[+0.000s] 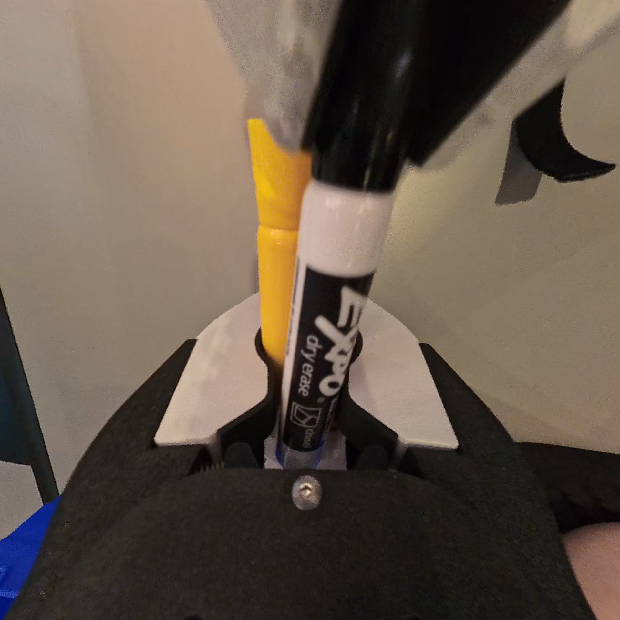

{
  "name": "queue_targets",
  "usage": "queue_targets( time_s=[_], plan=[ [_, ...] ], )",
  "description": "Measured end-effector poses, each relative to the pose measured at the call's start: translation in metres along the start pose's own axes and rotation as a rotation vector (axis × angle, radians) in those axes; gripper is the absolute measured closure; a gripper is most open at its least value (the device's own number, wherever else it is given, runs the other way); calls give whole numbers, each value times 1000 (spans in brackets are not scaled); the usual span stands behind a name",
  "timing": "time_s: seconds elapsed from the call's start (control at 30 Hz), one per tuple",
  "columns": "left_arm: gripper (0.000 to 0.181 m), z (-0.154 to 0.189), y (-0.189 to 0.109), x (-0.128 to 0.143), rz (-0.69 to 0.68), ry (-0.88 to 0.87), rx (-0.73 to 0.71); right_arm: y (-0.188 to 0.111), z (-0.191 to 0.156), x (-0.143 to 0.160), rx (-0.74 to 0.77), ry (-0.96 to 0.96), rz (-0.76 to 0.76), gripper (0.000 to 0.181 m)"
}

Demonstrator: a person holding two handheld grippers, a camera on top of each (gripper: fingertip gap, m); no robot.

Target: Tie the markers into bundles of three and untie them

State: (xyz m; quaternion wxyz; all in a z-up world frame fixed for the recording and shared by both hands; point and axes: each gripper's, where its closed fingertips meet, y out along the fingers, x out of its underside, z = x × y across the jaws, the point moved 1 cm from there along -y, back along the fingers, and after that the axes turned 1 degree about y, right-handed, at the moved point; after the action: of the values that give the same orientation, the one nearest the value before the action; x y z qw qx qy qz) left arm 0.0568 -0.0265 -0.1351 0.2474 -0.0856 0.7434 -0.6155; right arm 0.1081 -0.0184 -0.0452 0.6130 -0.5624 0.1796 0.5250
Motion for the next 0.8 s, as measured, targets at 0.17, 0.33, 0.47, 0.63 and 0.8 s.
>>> queue_targets(
  time_s=[0.17, 0.33, 0.47, 0.63, 0.8],
  plan=[
    [140, 4, 2, 1, -37, 15, 1, 16, -5, 4, -20, 0, 13, 162],
    [140, 2, 3, 6, -65, 3, -5, 17, -3, 9, -20, 2, 20, 162],
    [140, 3, 3, 6, -62, 3, -1, 16, -2, 9, -15, 0, 30, 162],
    [140, 3, 3, 7, -62, -1, 6, 9, -3, 0, -40, 17, 97, 146],
    [142, 2, 4, 7, -25, -15, 34, -10, 10, 8, -24, 65, 116, 147]
  ],
)
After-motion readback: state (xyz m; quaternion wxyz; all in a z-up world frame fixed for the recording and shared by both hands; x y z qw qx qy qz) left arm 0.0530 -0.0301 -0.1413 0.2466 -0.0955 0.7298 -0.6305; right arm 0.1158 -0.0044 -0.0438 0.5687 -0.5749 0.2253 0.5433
